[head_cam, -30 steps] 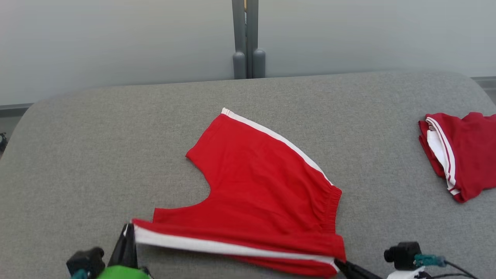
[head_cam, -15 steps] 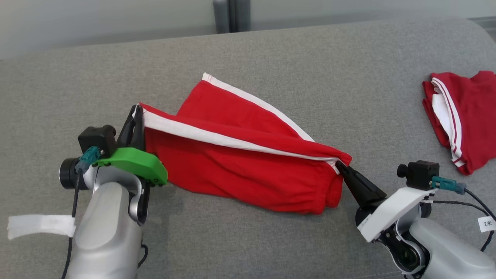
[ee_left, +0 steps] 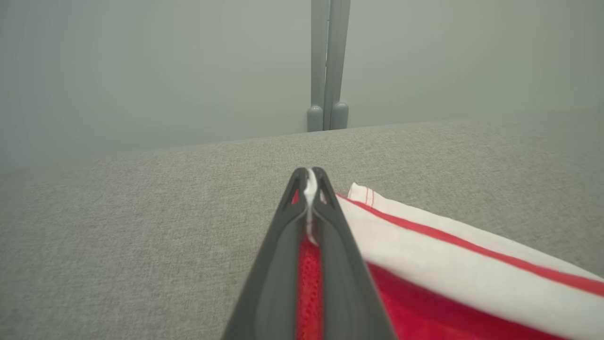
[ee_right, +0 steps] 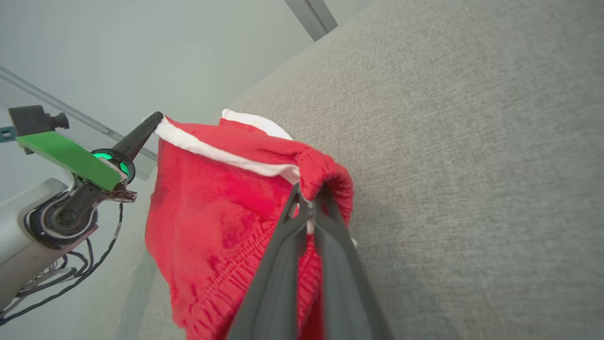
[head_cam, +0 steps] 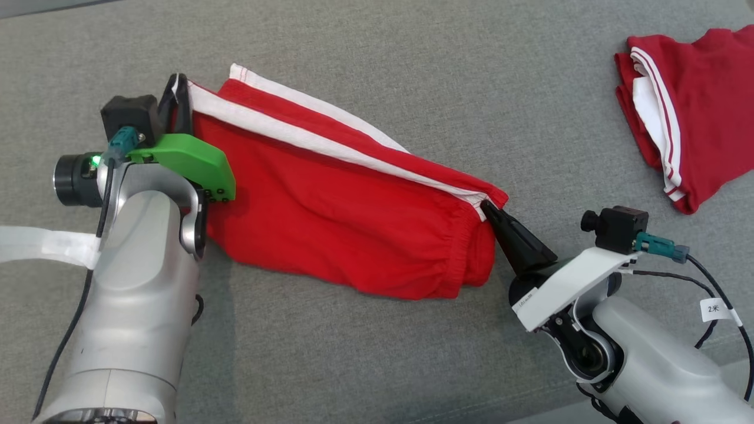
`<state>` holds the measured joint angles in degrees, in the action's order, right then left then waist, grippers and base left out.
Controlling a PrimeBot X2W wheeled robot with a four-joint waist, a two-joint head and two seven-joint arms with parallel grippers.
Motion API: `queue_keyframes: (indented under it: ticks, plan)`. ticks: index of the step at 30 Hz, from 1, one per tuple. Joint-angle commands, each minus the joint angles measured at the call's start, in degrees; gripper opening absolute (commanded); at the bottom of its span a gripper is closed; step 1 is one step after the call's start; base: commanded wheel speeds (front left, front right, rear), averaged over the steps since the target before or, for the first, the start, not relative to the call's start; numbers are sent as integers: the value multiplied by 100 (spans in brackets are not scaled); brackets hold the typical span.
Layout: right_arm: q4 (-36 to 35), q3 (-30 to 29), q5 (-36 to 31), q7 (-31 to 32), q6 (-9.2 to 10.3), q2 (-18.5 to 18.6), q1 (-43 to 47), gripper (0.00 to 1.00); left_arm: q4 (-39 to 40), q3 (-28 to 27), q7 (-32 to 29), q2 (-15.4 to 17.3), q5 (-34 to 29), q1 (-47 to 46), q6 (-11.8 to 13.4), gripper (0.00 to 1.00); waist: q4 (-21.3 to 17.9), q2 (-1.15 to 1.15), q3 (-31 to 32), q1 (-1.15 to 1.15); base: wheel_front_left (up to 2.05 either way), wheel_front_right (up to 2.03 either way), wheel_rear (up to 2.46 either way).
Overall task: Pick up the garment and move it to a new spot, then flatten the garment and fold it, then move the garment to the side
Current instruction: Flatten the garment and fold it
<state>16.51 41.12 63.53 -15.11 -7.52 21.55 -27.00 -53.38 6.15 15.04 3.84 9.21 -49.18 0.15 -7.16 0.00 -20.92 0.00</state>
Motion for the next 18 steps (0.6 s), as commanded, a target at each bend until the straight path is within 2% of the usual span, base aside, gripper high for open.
queue_keyframes:
  ticks: [1, 5, 17, 18]
  plan:
    - [-3, 3, 33, -1, 7, -6, -64, 0, -25, -6, 15, 65, -63, -105, 45, 0, -254, 0, -260, 0, 0, 0, 0]
    - [-19, 47, 26, -1, 8, -53, -144, 0, -248, 37, 16, 122, -181, -405, 156, 0, -350, 0, -360, 0, 0, 0, 0]
    - [-5, 71, -140, -1, 7, -317, -255, 0, -587, 103, 15, 147, -295, -713, 208, 0, -511, 0, -485, 0, 0, 0, 0]
    - [-2, 54, -179, -1, 8, -331, -256, 28, -622, 86, 15, 142, -266, -716, 219, 29, -518, 0, -490, 0, 0, 0, 0]
